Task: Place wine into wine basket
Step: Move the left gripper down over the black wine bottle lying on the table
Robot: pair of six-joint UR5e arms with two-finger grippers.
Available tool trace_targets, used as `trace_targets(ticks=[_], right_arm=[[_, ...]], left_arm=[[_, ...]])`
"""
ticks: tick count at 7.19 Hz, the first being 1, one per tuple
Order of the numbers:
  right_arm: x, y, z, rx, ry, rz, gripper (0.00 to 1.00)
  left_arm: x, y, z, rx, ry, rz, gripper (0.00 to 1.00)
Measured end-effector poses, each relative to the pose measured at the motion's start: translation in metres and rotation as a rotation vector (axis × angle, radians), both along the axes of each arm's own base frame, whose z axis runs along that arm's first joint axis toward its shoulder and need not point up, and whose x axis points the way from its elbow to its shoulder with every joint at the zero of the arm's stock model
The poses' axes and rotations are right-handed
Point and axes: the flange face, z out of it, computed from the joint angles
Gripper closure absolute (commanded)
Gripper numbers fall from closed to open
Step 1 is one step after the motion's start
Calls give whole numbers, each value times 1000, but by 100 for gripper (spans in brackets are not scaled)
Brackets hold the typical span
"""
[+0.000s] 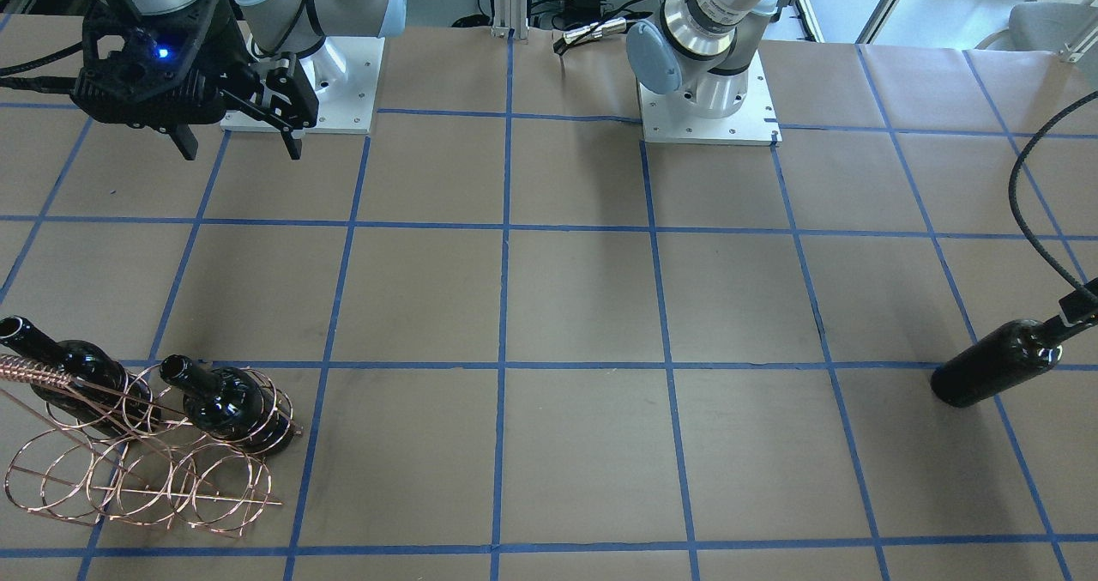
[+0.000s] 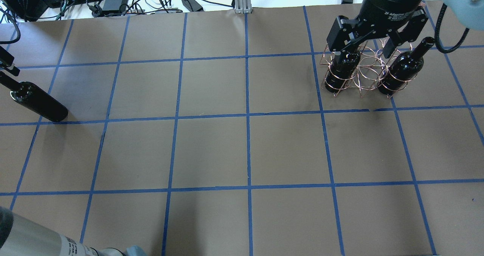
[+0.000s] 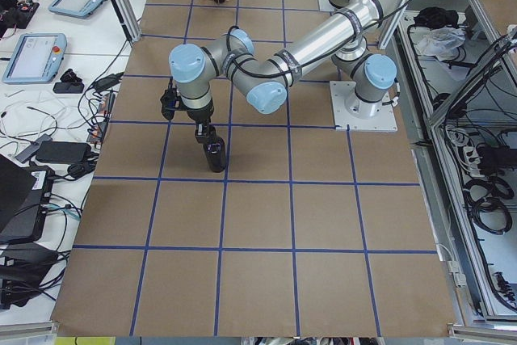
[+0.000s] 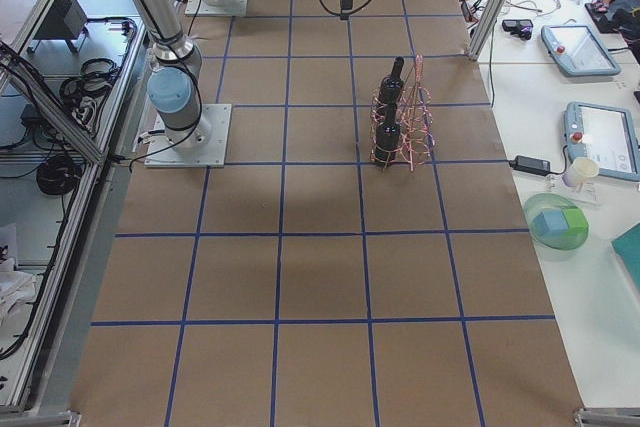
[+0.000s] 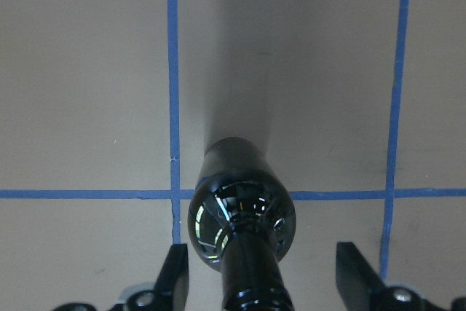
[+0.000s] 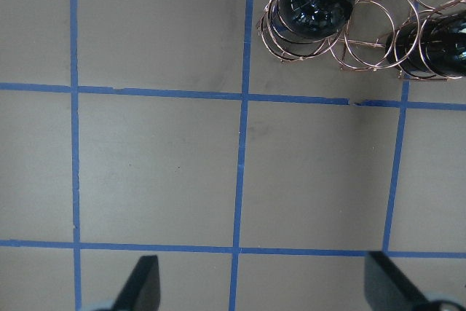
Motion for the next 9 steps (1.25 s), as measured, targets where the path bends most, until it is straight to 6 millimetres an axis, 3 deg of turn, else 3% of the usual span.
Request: trace_targets(ticks=[9], right_arm=[[0, 0, 0, 1, -3, -1, 0]], left_arm=[[3, 5, -8, 44, 4, 29, 46]])
